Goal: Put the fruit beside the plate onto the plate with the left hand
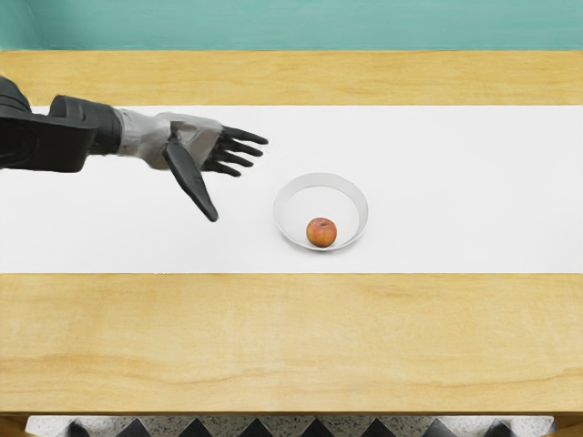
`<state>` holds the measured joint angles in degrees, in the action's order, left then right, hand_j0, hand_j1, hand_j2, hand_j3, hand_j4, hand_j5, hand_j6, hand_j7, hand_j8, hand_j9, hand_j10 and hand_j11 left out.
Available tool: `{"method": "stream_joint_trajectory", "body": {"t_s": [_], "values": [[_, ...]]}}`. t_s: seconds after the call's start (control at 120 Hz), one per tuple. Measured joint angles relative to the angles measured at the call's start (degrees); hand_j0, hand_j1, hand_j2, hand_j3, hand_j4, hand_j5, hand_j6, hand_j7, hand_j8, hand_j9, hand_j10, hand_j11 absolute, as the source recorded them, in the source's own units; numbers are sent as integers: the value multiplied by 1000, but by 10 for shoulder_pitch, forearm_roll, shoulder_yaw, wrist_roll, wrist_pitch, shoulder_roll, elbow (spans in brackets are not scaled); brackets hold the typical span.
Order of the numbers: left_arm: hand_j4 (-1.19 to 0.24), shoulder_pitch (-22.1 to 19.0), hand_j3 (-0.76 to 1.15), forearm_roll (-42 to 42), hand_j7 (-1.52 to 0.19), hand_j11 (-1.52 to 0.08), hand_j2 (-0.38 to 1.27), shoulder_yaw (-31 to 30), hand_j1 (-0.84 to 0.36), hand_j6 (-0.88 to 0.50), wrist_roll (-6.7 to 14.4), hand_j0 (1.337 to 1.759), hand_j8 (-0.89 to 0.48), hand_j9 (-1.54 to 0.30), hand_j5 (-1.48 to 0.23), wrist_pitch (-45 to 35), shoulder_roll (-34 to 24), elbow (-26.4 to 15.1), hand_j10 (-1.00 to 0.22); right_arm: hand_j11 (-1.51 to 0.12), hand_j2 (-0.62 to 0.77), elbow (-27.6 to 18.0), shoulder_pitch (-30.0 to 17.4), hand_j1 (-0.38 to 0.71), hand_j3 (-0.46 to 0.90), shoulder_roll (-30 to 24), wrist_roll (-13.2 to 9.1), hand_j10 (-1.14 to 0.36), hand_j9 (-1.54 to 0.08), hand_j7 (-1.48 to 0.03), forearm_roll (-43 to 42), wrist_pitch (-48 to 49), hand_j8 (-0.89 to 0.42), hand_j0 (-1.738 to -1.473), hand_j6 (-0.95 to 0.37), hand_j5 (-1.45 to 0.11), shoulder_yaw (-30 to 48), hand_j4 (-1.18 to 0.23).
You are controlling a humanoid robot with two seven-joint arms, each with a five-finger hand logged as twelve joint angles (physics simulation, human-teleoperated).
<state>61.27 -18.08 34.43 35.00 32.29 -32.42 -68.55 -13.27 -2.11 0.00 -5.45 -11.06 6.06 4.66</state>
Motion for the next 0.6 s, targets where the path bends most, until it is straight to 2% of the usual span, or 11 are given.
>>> {"method": "stream_joint_trajectory", "body": {"t_s": [0.142, 0.217, 0.342, 0.383, 0.525, 0.6], "values": [[-20, -39, 0, 91, -26, -26, 11, 6, 327, -18, 0, 1658, -18, -26, -26, 20, -113, 2, -20, -24, -4, 0, 0, -327, 0, 0, 0, -18, -24, -24, 0, 0, -18, -1658, -18, -24, 0, -18], [-15, -61, 0, 123, -19, -19, 8, 7, 333, -13, 0, 1658, -14, -19, -20, 24, -130, 16, -15, -24, -4, 0, 0, -327, 0, 0, 0, -18, -24, -24, 0, 0, -18, -1658, -18, -24, 0, -18], [-9, -75, 0, 187, -11, -11, 4, 7, 339, -8, 0, 1658, -8, -11, -12, 26, -149, 79, -9, -24, -4, 0, 0, -327, 0, 0, 0, -18, -24, -24, 0, 0, -18, -1658, -18, -24, 0, -18], [-7, -99, 0, 211, -10, -10, 4, 7, 341, -6, 0, 1658, -7, -9, -10, 27, -156, 91, -7, -24, -4, 0, 0, -327, 0, 0, 0, -18, -24, -24, 0, 0, -18, -1658, -18, -24, 0, -18], [-3, -113, 0, 251, -5, -5, 2, 7, 344, -2, 0, 1658, -2, -5, -5, 27, -238, 110, -3, -24, -4, 0, 0, -327, 0, 0, 0, -18, -24, -24, 0, 0, -18, -1658, -18, -24, 0, -18], [-1, -113, 0, 258, -4, -4, 1, 6, 346, -1, 0, 1658, -1, -4, -4, 28, -241, 115, -2, -24, -4, 0, 0, -327, 0, 0, 0, -18, -24, -24, 0, 0, -18, -1658, -18, -24, 0, -18]]}}
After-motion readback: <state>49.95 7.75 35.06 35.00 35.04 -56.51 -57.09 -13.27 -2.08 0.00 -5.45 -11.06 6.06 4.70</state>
